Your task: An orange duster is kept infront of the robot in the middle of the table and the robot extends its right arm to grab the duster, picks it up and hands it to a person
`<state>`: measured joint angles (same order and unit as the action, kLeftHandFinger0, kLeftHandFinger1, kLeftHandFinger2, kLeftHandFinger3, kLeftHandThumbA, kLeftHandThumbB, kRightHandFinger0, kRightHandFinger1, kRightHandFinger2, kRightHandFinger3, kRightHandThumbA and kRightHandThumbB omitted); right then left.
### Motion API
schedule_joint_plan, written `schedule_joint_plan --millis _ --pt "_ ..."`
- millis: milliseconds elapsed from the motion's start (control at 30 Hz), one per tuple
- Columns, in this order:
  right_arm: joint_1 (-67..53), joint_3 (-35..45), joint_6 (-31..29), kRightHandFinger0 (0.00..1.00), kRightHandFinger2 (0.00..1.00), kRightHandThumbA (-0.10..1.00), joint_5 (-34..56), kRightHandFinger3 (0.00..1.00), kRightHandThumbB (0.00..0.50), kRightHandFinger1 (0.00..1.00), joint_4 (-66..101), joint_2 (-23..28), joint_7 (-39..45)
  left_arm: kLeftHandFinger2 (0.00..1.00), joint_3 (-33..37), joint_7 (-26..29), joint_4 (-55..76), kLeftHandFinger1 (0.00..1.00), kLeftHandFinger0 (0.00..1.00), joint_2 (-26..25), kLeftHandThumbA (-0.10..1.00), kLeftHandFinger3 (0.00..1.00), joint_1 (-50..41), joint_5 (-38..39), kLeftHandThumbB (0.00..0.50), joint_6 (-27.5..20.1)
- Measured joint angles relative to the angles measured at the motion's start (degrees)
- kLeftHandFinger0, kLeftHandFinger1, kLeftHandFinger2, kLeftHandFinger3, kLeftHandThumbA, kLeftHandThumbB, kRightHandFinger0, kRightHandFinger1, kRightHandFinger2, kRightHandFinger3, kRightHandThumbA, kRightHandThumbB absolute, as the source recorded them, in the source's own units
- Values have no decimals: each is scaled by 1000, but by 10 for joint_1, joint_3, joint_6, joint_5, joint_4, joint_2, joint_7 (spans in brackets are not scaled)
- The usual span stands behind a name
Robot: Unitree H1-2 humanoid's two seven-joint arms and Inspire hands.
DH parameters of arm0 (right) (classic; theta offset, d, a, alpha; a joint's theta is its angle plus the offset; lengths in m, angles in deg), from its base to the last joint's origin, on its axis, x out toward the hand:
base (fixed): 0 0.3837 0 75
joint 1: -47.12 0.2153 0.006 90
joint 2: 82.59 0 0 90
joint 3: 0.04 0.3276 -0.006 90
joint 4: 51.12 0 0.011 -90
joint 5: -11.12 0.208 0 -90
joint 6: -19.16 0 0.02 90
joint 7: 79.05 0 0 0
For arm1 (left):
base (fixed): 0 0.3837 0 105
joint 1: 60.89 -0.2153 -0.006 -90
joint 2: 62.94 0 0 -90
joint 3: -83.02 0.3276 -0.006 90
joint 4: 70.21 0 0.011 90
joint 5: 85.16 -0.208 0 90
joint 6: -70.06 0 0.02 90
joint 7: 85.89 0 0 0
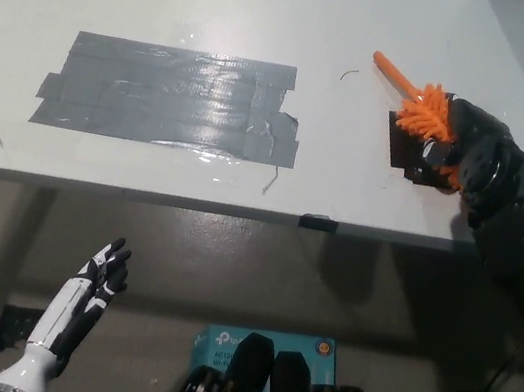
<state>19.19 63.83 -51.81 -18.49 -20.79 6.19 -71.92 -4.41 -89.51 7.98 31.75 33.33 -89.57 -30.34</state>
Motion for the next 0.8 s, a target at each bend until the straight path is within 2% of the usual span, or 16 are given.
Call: schedule_joint_plan --millis 67,100,133,200,233,267,333,367,400,467,500,533,600,667,700,800 --pt "-1 1 -2 295 780 -100 0 1000 137 682 0 0 -3 1000 0 0 1 983 894 0 908 1000 0 0 165 0" --pt "-1 2 -3 289 789 -100 0 895 148 691 0 0 -4 1000 0 0 2 974 892 0 914 1000 0 0 167 0" --pt "-2 4 -4 289 789 -100 1 895 148 691 0 0 -6 1000 0 0 3 974 892 0 914 1000 0 1 167 0" --pt "-3 12 -6 553 918 -100 3 594 183 939 0 0 -7 1000 0 0 4 964 884 0 917 1000 0 1 168 0" --pt "-4 19 -8 448 810 -100 5 477 212 829 0 0 -7 1000 0 0 5 955 881 0 922 1000 0 1 163 0" --pt "-4 23 -8 421 834 -100 7 511 218 814 0 0 -7 1000 0 0 5 954 881 0 923 1000 0 1 163 0" --pt "-7 50 -13 115 721 -100 20 493 207 532 1 0 -5 999 0 0 6 953 882 0 926 1000 0 2 164 0" --pt "-9 65 -17 32 776 -100 29 723 176 474 2 0 -4 998 0 0 6 952 883 0 928 1000 0 2 163 0" --pt "-12 86 -22 1 743 -100 41 857 152 407 2 0 -1 996 0 0 6 951 883 0 930 1000 0 2 164 0" --pt "-17 123 -26 0 717 -100 61 834 170 324 3 0 1 992 0 0 5 946 876 0 944 1000 0 2 166 0" --pt "-21 150 -27 0 681 -100 76 679 191 269 3 -1 5 990 0 0 5 944 875 0 947 1000 0 2 164 0" --pt "-23 157 -27 0 751 -100 81 631 199 320 3 -1 7 988 0 0 5 942 873 0 948 1000 0 2 164 0" --pt "-33 204 -27 0 780 -100 109 650 203 366 3 -7 14 980 0 0 5 935 862 0 953 1000 0 2 157 0" --pt "-36 237 -27 0 728 -100 127 672 207 317 3 -11 18 980 0 0 3 934 860 0 956 1000 0 1 158 1" --pt "-37 249 -27 0 709 -100 136 693 174 300 3 -13 21 980 0 0 3 934 861 0 957 1000 0 1 157 1" --pt "-43 302 -26 0 688 -100 170 860 142 272 6 -20 32 980 0 0 3 935 862 0 959 1000 0 1 157 1"
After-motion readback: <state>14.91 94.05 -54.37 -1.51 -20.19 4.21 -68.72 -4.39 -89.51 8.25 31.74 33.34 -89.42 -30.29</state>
